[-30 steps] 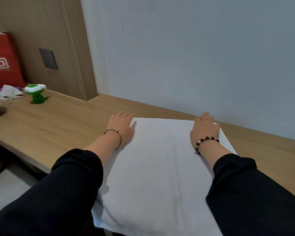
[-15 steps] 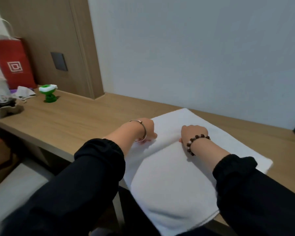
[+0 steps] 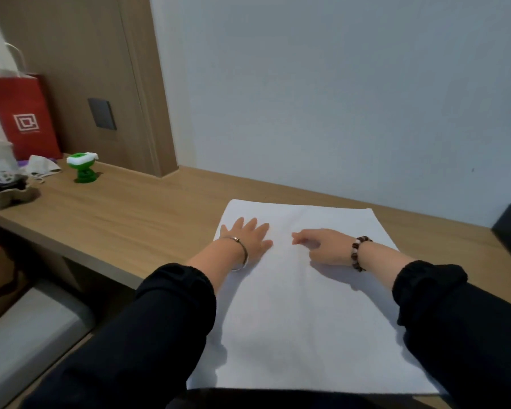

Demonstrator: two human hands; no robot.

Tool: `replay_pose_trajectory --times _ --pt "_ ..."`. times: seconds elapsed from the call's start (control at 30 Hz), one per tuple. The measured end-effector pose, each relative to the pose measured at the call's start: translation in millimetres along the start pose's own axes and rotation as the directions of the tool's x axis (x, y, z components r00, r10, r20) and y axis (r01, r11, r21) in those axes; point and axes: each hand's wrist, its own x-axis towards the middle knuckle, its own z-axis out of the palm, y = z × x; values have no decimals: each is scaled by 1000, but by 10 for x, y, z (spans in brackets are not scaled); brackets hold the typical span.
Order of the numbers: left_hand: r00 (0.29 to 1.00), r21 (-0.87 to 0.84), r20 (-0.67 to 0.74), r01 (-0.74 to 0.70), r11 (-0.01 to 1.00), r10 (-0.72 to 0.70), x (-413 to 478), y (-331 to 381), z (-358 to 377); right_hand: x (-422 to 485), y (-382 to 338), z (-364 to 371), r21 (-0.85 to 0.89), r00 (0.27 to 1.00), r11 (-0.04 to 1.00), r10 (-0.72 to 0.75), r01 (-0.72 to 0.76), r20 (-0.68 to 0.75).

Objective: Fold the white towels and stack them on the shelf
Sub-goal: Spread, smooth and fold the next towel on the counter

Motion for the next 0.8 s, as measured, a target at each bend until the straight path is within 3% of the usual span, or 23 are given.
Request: replay_pose_trajectory --times 0.07,0.17,0.27,0.4,0.67,0.8 --pt "1000 9 -14 -9 1000 9 53 -55 135 94 77 -60 -39 990 992 120 -123 -77" --pt "999 26 -34 21 999 -21 104 -92 200 184 188 64 -241 962 933 271 -268 -18" --pt "994 -10 -48 95 995 -95 145 -207 214 175 482 135 -219 933 909 327 -354 -150" --pt "987 -57 -63 141 988 -145 185 -342 190 66 839 -14 -168 840 835 476 -525 -260" --pt "975 -141 -133 161 977 -180 339 -427 160 201 709 -163 -252 811 782 488 -570 -322" --pt "934 -388 -204 197 900 -292 583 -503 -29 481 763 -365 -261 870 850 367 -457 -328"
